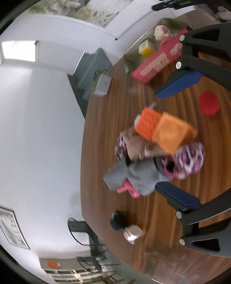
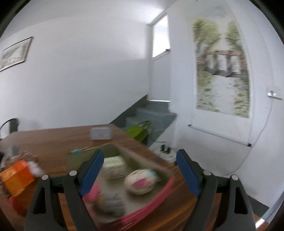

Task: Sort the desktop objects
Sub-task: 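Withdraw both tools from the pink box toward the table pile, then reach the right tool to the red fuzzy ball and grasp it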

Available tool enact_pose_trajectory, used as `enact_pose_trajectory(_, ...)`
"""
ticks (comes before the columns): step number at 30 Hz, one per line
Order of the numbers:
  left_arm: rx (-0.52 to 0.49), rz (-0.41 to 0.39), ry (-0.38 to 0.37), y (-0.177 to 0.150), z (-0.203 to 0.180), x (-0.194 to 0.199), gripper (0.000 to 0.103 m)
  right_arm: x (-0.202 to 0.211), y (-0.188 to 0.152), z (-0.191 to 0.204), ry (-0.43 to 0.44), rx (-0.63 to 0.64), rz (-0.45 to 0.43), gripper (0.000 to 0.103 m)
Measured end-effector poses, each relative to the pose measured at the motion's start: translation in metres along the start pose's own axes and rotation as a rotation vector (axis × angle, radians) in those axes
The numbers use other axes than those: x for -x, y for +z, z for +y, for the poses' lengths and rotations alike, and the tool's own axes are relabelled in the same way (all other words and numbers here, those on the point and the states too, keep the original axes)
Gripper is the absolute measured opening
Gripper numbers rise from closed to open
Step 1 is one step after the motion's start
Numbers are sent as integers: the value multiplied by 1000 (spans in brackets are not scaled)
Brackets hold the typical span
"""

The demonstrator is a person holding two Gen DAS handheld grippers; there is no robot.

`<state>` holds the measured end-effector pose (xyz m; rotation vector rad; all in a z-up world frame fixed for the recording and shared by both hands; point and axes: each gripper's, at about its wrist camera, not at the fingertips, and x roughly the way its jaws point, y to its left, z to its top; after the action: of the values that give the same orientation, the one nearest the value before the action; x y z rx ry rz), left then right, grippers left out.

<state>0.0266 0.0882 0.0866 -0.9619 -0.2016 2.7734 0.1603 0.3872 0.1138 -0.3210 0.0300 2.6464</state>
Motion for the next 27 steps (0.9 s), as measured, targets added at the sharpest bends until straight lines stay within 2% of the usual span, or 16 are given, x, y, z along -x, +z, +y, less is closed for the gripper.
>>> enact_pose_trajectory(4, 67, -1, 22, -2, 28, -1, 96, 10, 0, 27, 255, -38, 103, 101)
enact_pose_trajectory(7, 105, 2, 30, -2, 42, -2, 96, 17, 0, 58, 420, 21, 150, 102)
enact_pose_trajectory(11, 109, 11, 24, -5, 46, -3, 96, 6, -16, 103, 659, 107, 324, 102)
enact_pose_trajectory(13, 103, 14, 20, -6, 46, -3, 96, 2, -27, 123, 724, 135, 402, 102)
enact_pose_trajectory(19, 122, 28, 16, -6, 50, -6, 96, -2, -53, 151, 754, 187, 483, 100)
enact_pose_trajectory(22, 136, 39, 13, -6, 53, -7, 96, -5, -56, 155, 754, 195, 504, 91)
enact_pose_trajectory(24, 135, 47, 7, -7, 53, -9, 96, -9, -56, 158, 753, 207, 518, 79)
enact_pose_trajectory(27, 127, 51, 4, -8, 51, -9, 96, -13, -59, 167, 748, 237, 551, 68)
